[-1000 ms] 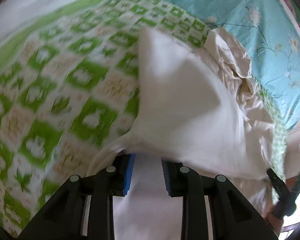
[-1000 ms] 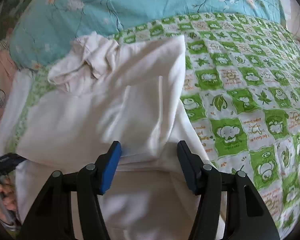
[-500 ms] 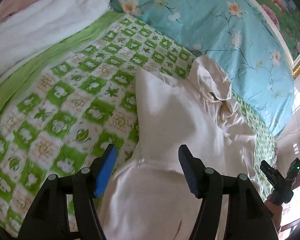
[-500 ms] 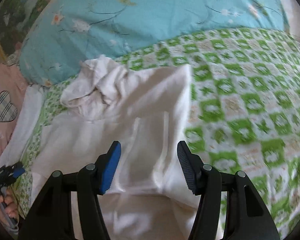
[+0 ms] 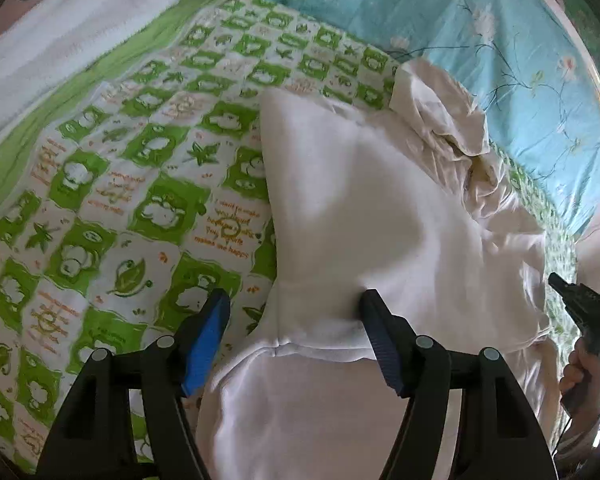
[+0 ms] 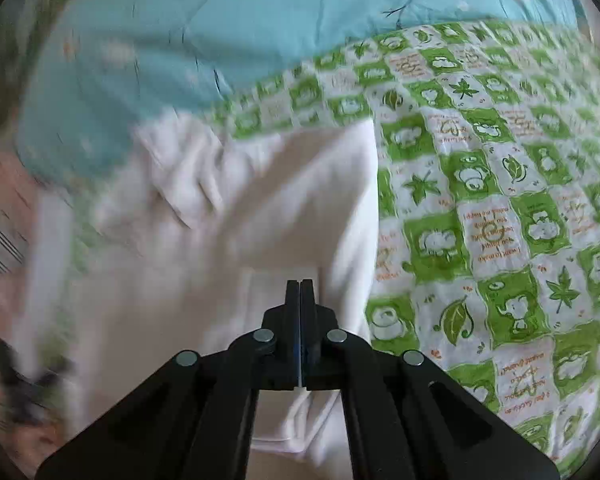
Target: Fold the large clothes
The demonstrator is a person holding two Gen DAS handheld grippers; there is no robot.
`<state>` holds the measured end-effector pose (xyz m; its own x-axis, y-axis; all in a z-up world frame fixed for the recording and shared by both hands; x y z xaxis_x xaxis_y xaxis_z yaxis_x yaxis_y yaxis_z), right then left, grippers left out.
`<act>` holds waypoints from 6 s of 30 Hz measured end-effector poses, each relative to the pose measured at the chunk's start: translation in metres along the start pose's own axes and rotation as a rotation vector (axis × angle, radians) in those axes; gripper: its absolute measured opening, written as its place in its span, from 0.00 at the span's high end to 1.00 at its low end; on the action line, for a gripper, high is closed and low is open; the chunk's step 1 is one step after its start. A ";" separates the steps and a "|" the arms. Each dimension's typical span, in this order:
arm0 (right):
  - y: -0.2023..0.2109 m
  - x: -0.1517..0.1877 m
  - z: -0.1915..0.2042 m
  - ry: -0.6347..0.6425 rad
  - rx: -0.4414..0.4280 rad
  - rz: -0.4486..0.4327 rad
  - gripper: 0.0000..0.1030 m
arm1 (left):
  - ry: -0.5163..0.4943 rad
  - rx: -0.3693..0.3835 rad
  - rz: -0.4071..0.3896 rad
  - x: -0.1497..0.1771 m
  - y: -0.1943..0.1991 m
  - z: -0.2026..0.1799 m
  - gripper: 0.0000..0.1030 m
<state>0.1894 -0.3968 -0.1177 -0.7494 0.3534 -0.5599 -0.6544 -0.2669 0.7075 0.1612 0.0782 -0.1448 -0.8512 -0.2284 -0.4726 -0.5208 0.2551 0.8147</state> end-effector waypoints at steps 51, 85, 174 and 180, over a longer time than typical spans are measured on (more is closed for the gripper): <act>-0.017 0.026 0.014 0.128 0.103 0.084 0.90 | -0.129 -0.072 -0.008 -0.007 -0.007 -0.006 0.33; -0.137 -0.144 0.179 0.159 -0.306 -0.033 0.96 | -0.372 0.149 -0.181 -0.201 -0.098 -0.140 0.95; 0.027 0.100 0.143 0.014 -0.623 0.111 0.95 | -0.190 0.296 -0.080 -0.039 -0.044 -0.095 0.62; -0.013 0.147 0.119 0.021 -0.512 0.303 0.86 | -0.060 0.249 -0.055 -0.010 -0.026 -0.019 0.62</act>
<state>0.1002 -0.2349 -0.1582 -0.9089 0.1774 -0.3773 -0.3720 -0.7537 0.5418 0.1848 0.0566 -0.1548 -0.8196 -0.1938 -0.5392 -0.5601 0.4694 0.6826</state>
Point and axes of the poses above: each gripper's, at about its wrist camera, not at the fingertips, and y roughly against the way its jaws point, z to its left, x to its underside, the point moved 5 cm from there along -y, roughly the way its jaws point, and after that the axes turned 1 degree about -x, right-handed, at the moved point
